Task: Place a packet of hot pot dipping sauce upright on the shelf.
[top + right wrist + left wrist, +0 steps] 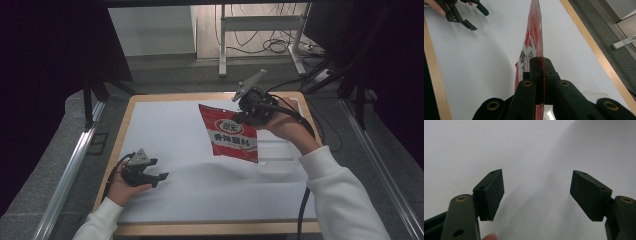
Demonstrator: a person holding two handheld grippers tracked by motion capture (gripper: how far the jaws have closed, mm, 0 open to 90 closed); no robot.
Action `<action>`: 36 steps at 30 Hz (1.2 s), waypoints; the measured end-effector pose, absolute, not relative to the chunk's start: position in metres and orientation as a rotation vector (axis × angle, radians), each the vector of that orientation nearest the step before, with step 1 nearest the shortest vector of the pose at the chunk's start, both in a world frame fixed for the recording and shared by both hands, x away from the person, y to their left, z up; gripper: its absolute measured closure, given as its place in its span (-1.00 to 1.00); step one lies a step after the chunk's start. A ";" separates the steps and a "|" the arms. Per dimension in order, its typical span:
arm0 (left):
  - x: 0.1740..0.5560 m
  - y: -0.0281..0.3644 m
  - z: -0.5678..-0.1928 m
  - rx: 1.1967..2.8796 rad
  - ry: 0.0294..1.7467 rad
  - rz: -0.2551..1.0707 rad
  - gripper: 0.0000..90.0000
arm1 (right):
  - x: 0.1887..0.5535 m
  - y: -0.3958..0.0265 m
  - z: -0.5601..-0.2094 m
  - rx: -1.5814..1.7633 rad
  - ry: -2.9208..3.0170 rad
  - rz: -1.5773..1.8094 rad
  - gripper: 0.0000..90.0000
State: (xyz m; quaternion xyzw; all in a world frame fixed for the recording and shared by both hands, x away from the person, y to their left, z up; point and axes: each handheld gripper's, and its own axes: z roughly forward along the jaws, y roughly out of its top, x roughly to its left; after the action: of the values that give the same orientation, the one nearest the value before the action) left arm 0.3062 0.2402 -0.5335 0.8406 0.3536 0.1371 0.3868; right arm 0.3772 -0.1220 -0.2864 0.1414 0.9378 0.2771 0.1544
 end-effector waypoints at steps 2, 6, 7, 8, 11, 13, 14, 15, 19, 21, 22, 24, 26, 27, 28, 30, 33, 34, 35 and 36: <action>0.306 0.239 -0.534 2.139 0.901 0.348 -0.39 | 0.379 -0.125 -0.284 0.421 2.683 0.795 0.98; 0.306 0.238 -0.535 2.142 0.900 0.345 -0.40 | 0.384 -0.131 -0.280 0.441 2.660 0.792 0.98; 0.306 0.238 -0.535 2.145 0.898 0.345 -0.40 | 0.384 -0.131 -0.280 0.441 2.660 0.792 0.98; 0.307 0.238 -0.535 2.147 0.898 0.345 -0.40 | 0.387 -0.135 -0.278 0.456 2.648 0.786 0.98; 0.307 0.238 -0.536 2.151 0.897 0.344 -0.41 | 0.391 -0.139 -0.277 0.474 2.641 0.790 0.98; 0.307 0.237 -0.536 2.154 0.898 0.342 -0.41 | 0.394 -0.142 -0.277 0.478 2.636 0.788 0.98; 0.308 0.237 -0.537 2.157 0.897 0.341 -0.41 | 0.398 -0.145 -0.277 0.495 2.635 0.786 0.98; 0.308 0.237 -0.537 2.157 0.897 0.341 -0.41 | 0.400 -0.146 -0.277 0.496 2.632 0.783 0.98; 0.308 0.236 -0.538 2.164 0.892 0.340 -0.41 | 0.406 -0.152 -0.278 0.520 2.621 0.794 0.98; 0.308 0.236 -0.538 2.166 0.893 0.338 -0.41 | 0.410 -0.155 -0.278 0.529 2.614 0.804 0.98; 0.308 0.236 -0.538 2.168 0.894 0.337 -0.41 | 0.413 -0.158 -0.277 0.541 2.607 0.813 0.98; 0.308 0.236 -0.538 2.168 0.894 0.337 -0.41 | 0.414 -0.160 -0.277 0.544 2.601 0.816 0.98; 0.308 0.236 -0.538 2.166 0.896 0.337 -0.41 | 0.419 -0.167 -0.275 0.566 2.578 0.825 0.98; 0.308 0.236 -0.538 2.165 0.895 0.338 -0.41 | 0.421 -0.169 -0.274 0.578 2.573 0.832 0.98; 0.308 0.236 -0.538 2.165 0.895 0.338 -0.41 | 0.421 -0.169 -0.274 0.578 2.573 0.832 0.98; 0.308 0.235 -0.538 2.170 0.894 0.338 -0.41 | 0.425 -0.175 -0.272 0.600 2.559 0.838 0.98; 0.308 0.235 -0.539 2.176 0.892 0.335 -0.41 | 0.427 -0.178 -0.272 0.612 2.548 0.836 0.98; 0.308 0.235 -0.539 2.176 0.890 0.336 -0.41 | 0.428 -0.181 -0.273 0.625 2.538 0.826 0.98; 0.308 0.235 -0.539 2.176 0.890 0.335 -0.41 | 0.429 -0.182 -0.273 0.630 2.535 0.824 0.98; 0.308 0.235 -0.539 2.176 0.890 0.335 -0.41 | 0.429 -0.182 -0.273 0.630 2.535 0.824 0.98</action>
State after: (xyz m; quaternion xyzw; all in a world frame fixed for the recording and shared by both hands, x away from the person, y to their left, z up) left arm 0.3081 0.2346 -0.5391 0.8499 0.3476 0.1309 0.3739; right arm 0.4289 -0.1825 -0.2733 0.2253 0.9068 0.2949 0.2002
